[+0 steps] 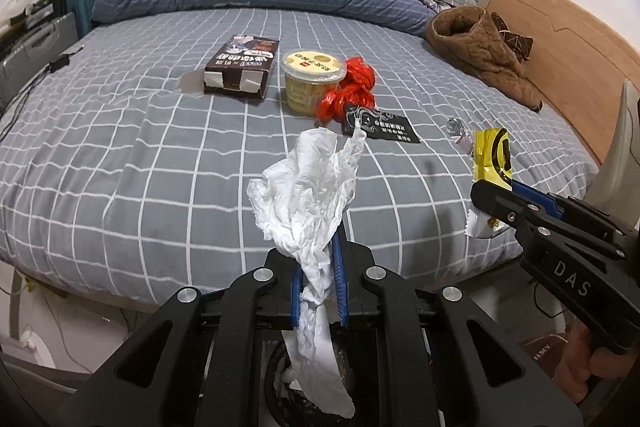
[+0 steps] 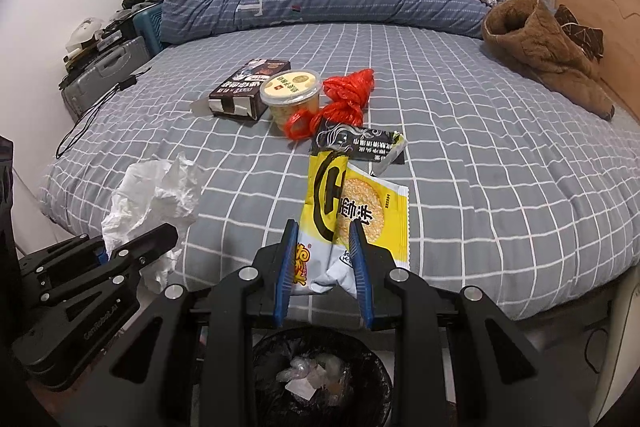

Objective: Collect trash
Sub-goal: 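Carry the tissue and snack packet down over the black bin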

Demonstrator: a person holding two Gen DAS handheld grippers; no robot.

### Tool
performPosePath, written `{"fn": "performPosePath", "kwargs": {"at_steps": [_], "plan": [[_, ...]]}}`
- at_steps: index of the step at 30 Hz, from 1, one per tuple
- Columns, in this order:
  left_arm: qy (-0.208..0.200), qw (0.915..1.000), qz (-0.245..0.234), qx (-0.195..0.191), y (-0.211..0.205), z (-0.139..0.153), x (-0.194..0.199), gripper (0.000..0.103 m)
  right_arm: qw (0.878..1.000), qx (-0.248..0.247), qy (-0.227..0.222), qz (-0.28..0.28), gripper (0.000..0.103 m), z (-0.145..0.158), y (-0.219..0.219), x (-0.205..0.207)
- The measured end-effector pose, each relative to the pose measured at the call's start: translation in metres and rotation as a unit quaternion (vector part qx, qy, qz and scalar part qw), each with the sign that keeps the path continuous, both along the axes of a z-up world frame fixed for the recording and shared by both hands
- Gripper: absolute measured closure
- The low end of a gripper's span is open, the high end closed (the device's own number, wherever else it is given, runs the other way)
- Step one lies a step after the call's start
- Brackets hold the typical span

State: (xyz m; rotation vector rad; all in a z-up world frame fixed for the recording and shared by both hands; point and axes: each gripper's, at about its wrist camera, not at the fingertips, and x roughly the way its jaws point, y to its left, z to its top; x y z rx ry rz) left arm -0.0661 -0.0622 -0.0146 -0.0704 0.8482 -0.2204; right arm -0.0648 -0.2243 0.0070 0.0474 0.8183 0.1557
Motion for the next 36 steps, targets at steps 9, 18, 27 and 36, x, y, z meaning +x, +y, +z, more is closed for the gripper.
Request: {"fn": "performPosePath", "kwargs": {"at_steps": [9,18,27,36], "plan": [[0.01,0.9999,0.003,0.007,0.001,-0.005,-0.025,0.091,1.0,0.0,0.015,0.009,0.078,-0.009,0.007,-0.028],[0.021,0.9995,0.013,0.021,0.005,-0.011,-0.05,0.091,0.999,0.0,0.031,0.013,0.078,-0.018,0.012,-0.054],[0.032,0.9989,0.018,0.03,0.007,-0.01,-0.073,0.091,0.999,-0.003,0.045,0.012,0.078,-0.023,0.012,-0.079],[0.049,0.9978,0.021,0.039,0.01,-0.014,-0.095,0.091,0.998,-0.004,0.064,0.01,0.078,-0.032,0.012,-0.105]]}}
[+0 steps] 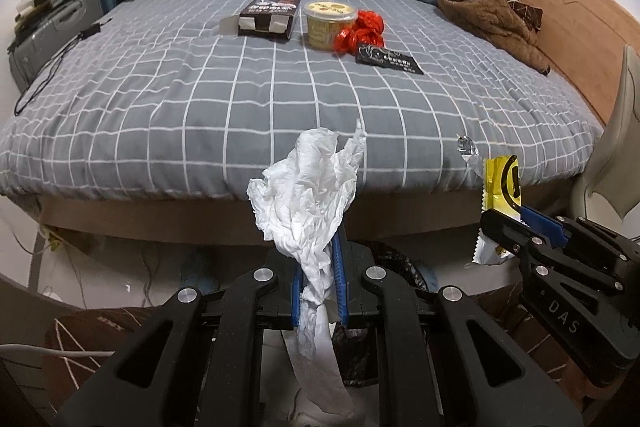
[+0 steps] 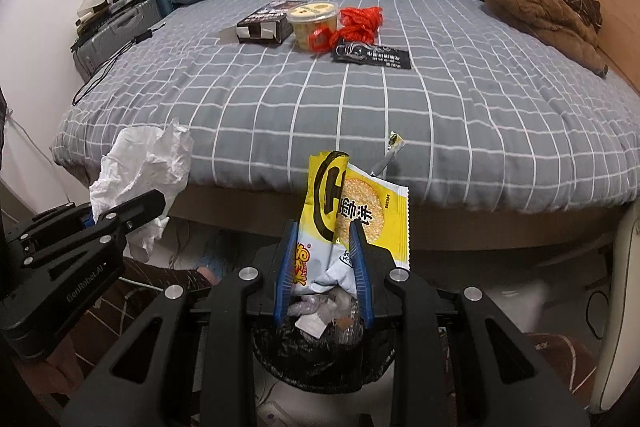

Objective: Collect trash
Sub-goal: 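Carry the tissue and snack packet down over the black bin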

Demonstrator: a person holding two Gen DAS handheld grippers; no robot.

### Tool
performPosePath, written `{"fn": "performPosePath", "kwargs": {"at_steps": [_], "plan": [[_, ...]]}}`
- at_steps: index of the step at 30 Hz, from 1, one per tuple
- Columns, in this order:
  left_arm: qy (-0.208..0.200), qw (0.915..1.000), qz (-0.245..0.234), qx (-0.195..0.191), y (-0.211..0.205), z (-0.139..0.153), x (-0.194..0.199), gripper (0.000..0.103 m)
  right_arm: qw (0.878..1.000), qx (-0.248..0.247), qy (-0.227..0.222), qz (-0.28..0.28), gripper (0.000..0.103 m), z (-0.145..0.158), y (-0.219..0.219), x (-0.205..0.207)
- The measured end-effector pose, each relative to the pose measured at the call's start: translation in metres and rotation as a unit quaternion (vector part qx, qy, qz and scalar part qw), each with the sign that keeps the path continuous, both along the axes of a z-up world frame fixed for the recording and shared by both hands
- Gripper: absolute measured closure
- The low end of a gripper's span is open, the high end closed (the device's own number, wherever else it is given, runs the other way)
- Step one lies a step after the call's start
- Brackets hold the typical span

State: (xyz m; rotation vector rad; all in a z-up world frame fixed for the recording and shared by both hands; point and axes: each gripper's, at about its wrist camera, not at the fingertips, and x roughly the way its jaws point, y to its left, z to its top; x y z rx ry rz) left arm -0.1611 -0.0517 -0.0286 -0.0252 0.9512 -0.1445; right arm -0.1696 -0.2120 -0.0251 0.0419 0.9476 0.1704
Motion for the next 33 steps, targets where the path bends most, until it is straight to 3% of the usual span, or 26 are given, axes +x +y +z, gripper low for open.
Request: {"fn": "performPosePath", "kwargs": {"at_steps": [13,23,33], "plan": [[0.042,0.9991,-0.001,0.002,0.001,-0.031,-0.02,0.091,0.999,-0.007,0.036,-0.006,0.078,-0.026,0.001,-0.021],[0.078,0.997,-0.001,-0.005,0.007,-0.082,-0.009,0.091,0.995,-0.004,0.098,0.002,0.078,-0.086,0.007,-0.014],[0.117,0.9931,-0.006,0.007,0.01,-0.128,0.033,0.091,0.99,0.004,0.144,-0.001,0.077,-0.138,0.006,0.027]]}}
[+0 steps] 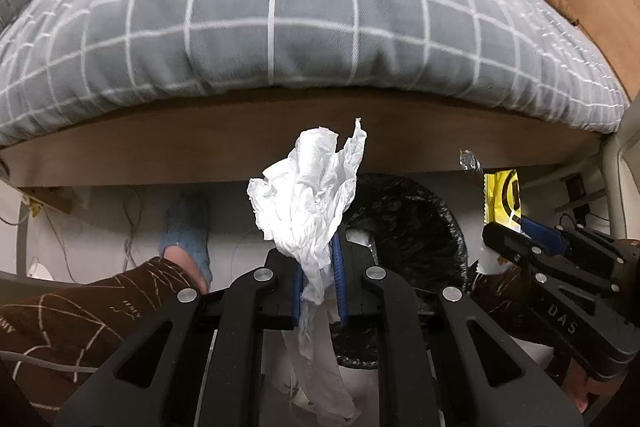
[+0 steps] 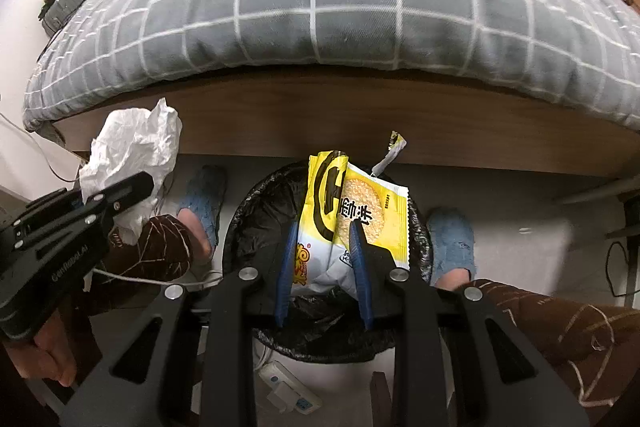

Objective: Collect trash
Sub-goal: 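Carry the tissue and snack packet down over the black bin, then open the right tool to drop the snack packet while the left tool drops the tissue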

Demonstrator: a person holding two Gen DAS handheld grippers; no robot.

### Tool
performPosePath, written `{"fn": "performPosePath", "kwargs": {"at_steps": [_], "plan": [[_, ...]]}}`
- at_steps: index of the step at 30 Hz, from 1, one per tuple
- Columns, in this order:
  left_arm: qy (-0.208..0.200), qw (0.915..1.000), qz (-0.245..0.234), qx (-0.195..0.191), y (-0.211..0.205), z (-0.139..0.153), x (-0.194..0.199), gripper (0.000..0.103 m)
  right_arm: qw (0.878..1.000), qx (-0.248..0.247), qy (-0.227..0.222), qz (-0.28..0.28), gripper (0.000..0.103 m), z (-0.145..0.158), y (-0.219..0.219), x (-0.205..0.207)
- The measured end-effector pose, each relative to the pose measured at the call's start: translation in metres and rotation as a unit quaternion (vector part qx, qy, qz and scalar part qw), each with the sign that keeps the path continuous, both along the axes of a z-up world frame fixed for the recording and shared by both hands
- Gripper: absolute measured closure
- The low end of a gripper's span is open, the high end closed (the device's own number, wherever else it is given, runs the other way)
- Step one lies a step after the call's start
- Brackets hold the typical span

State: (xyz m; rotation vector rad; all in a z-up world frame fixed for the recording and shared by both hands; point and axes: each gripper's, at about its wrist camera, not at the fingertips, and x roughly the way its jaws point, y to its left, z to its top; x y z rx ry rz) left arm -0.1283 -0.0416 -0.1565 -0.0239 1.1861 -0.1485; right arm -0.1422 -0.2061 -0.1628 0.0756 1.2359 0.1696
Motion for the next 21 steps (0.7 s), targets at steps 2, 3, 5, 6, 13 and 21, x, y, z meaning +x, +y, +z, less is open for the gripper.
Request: {"fn": "performPosePath", "kwargs": {"at_steps": [2,3,5,6,13,21], "plan": [[0.008,1.0,0.001,0.002,0.002,-0.008,0.006,0.091,1.0,0.0,0.009,0.007,0.077,-0.009,0.005,0.005],[0.011,0.9999,0.001,0.003,0.003,-0.011,0.008,0.091,1.0,-0.002,0.013,0.011,0.077,-0.014,0.007,0.006],[0.016,0.9999,0.001,0.005,0.004,-0.017,0.011,0.091,1.0,-0.006,0.021,0.018,0.077,-0.022,0.011,0.009],[0.02,0.9998,0.001,0.007,0.004,-0.021,0.012,0.091,0.999,-0.006,0.024,0.02,0.077,-0.026,0.013,0.01],[0.039,0.9989,0.019,0.019,0.02,-0.038,0.015,0.091,0.999,-0.006,0.033,0.03,0.071,-0.033,0.021,0.023],[0.04,0.9982,0.038,0.022,0.029,-0.034,0.014,0.091,0.999,-0.005,0.025,0.037,0.054,-0.028,0.032,0.024]]}}
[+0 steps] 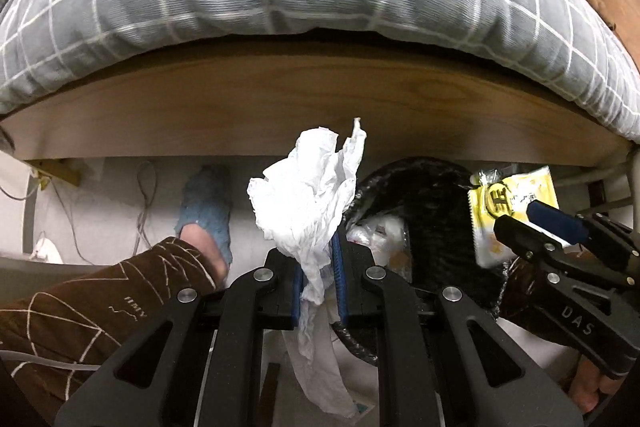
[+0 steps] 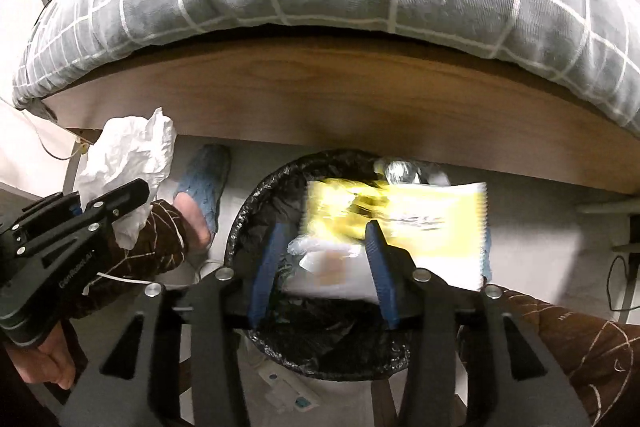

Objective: Collect trash
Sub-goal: 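Open the right tool to drop the snack packet while the left tool drops the tissue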

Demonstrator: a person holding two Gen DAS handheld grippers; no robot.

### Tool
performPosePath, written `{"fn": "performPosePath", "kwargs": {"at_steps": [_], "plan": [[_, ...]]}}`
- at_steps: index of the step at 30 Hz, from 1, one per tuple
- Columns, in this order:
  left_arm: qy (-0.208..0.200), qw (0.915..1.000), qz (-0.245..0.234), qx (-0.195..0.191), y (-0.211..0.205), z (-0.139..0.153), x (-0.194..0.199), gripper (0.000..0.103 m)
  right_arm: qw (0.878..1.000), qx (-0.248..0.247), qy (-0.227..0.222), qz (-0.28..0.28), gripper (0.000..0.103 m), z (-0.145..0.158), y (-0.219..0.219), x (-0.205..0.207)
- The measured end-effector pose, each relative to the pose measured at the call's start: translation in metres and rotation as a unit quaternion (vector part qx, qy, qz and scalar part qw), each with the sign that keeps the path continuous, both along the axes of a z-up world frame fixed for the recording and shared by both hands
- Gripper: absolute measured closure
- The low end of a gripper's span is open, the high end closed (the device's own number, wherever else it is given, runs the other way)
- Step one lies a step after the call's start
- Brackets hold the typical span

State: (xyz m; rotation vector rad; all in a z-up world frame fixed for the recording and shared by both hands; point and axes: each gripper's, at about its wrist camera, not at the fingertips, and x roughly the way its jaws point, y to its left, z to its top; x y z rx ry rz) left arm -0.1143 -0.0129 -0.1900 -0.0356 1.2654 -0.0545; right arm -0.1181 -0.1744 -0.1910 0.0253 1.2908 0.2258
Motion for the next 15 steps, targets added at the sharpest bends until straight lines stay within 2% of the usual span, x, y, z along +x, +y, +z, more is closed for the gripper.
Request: {"fn": "performPosePath", "kwargs": {"at_steps": [9,15], "plan": [[0.001,0.9999,-0.005,-0.009,-0.008,0.005,-0.001,0.091,1.0,-0.009,-0.025,-0.003,0.032,0.02,-0.001,0.002],[-0.001,0.9995,-0.028,-0.015,-0.031,0.006,0.001,0.091,0.998,-0.018,-0.046,-0.036,0.02,0.025,-0.03,-0.001]]}}
